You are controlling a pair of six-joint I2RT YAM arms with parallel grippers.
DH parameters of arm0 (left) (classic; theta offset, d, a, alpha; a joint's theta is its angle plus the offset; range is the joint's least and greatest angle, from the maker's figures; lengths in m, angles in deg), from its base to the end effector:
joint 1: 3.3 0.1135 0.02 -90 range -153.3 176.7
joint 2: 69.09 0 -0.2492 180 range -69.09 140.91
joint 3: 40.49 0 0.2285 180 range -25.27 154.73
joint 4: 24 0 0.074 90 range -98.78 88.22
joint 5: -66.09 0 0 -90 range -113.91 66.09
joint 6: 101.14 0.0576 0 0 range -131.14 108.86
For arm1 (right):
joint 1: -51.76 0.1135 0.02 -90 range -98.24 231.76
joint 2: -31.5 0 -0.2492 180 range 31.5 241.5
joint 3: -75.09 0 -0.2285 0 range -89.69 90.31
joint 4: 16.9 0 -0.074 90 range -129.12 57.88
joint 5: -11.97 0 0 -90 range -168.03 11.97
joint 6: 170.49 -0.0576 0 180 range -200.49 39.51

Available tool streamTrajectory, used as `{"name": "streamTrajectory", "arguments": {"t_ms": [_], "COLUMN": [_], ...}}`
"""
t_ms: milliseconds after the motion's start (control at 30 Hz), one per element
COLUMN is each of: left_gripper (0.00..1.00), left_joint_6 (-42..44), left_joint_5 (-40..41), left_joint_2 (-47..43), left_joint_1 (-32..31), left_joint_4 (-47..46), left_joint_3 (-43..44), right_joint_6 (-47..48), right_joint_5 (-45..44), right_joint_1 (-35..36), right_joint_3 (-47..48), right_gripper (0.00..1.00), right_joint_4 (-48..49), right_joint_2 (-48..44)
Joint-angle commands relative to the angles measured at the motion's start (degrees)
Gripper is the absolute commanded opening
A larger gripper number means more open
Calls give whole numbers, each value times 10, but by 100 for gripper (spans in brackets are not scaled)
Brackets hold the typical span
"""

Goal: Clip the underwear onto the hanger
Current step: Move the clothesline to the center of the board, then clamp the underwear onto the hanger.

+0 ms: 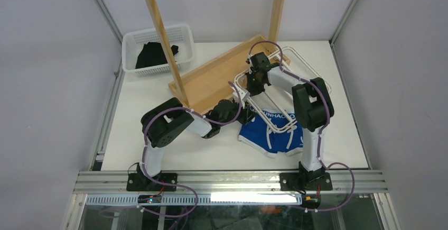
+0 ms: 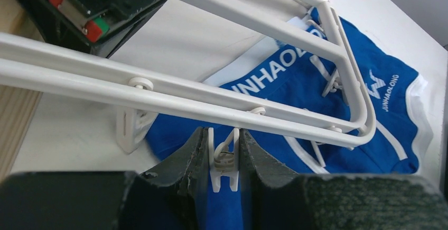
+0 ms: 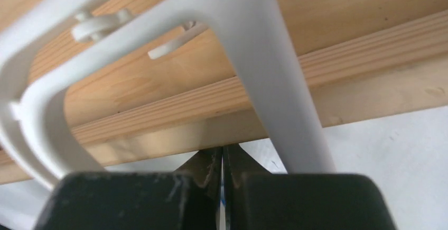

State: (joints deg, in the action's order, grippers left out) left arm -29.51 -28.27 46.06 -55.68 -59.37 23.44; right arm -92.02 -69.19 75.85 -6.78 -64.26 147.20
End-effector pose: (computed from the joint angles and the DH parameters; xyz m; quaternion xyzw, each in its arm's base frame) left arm 0.2379 -0.3159 0.1250 0.2551 0.7557 -0.3735 0.4736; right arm 0.3628 0.1719 0.1505 -0.1231 0.9656 0.1378 0.1830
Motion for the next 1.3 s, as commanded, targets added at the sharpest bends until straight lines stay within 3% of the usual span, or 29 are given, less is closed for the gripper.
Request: {"name": "streamTrajectory", "arguments": {"t_ms": [0,267,433,633,767,1067,1267], "left_gripper": [0,0,0,0,0,0,0], "left_joint_6": [9,20,20,15,7,-1,-12], "left_joint_5": [34,38,29,12,3,-4,-16], "left_joint_2": [-41,-56,-42,-31,-30,-40,-50], "left_joint_1": [24,56,59,59,60,59,59], "left_joint_4": [-21,-7,1,0,7,54,65], "left_joint_3": [-14,-21,-1,22,39,73,74], "right_joint_6": [-45,-95,-43,-18,-17,-61,-133], "right_joint_5": [91,120,92,101,89,13,-52], "right_joint_1": [18,46,45,10,-19,-20,55], "right_joint_3": [51,146,163,11,-85,-348,-477], "right_gripper": [0,0,3,25,33,36,34], "right_joint_4": [143,240,246,298,285,239,212], "right_joint_2": [23,105,89,-91,-238,-551,-688]}}
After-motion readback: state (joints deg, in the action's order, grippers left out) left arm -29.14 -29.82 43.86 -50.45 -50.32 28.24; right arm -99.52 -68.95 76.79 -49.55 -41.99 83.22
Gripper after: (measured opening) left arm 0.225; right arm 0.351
